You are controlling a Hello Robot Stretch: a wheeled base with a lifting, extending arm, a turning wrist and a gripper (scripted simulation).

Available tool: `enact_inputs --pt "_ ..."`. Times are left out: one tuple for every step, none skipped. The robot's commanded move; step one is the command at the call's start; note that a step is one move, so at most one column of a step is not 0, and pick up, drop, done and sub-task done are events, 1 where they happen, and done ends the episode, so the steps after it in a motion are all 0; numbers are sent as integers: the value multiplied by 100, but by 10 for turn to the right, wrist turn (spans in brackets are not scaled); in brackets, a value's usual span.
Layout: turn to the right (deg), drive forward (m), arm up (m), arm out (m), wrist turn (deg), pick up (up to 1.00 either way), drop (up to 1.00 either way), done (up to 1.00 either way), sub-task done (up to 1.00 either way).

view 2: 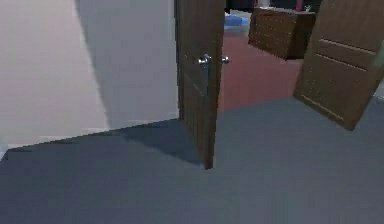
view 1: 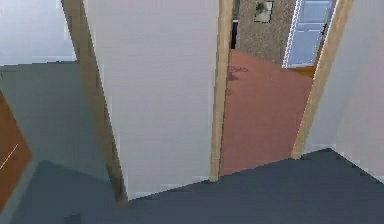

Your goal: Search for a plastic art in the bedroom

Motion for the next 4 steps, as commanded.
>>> enact_inputs --pt "0 70 0 0 0 0 0 0 0" --pt "-450 0 0 0 0 0 0 0 0" --pt "-360 0 0 0 0 0 0 0 0" --pt "0 85 0 0 0 0 0 0 0"
